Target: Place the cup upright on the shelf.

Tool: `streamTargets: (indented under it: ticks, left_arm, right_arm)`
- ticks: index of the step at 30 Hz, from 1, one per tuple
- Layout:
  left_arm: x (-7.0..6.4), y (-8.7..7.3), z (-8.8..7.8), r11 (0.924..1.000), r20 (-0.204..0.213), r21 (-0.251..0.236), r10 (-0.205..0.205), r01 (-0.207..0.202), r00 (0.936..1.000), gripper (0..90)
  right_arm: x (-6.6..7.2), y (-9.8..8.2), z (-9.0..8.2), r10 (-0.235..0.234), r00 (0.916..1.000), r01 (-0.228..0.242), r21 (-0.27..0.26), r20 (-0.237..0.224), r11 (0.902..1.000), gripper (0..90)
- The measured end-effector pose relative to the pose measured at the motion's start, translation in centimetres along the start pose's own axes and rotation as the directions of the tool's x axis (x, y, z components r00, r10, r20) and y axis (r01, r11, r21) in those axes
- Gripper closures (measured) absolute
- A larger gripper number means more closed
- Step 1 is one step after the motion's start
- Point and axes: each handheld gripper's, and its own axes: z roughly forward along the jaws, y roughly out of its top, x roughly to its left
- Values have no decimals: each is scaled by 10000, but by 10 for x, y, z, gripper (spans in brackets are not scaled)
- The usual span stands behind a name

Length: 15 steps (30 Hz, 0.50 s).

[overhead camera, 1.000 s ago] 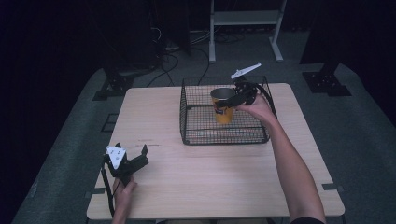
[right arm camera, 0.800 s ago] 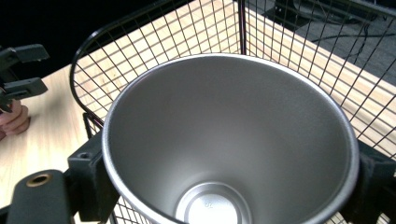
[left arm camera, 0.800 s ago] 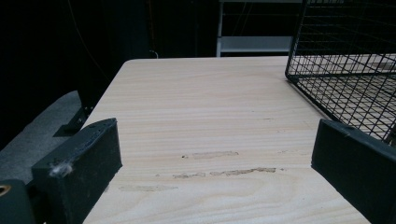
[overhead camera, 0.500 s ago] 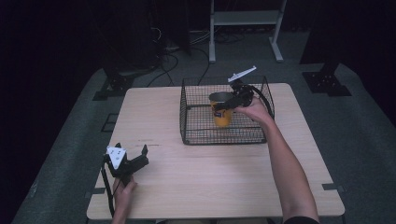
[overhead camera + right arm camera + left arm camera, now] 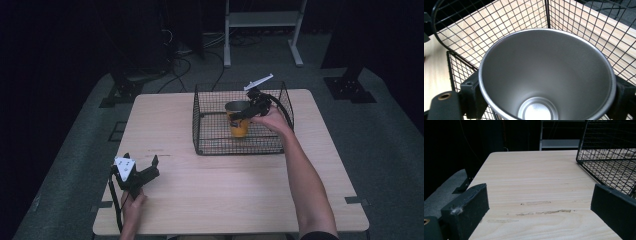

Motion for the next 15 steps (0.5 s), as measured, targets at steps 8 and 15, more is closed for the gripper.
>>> streamTargets:
  ticks: [8,15]
  left_arm:
    - [0,0,0,10000,6,0,-11,11,10000,8]
    - [0,0,0,10000,25,-52,26,-26,10000,8]
  right_arm:
    - [0,-2,9,-211,9988,188,527,432,9984,121]
    - [-2,-4,11,-272,9979,237,598,583,9979,121]
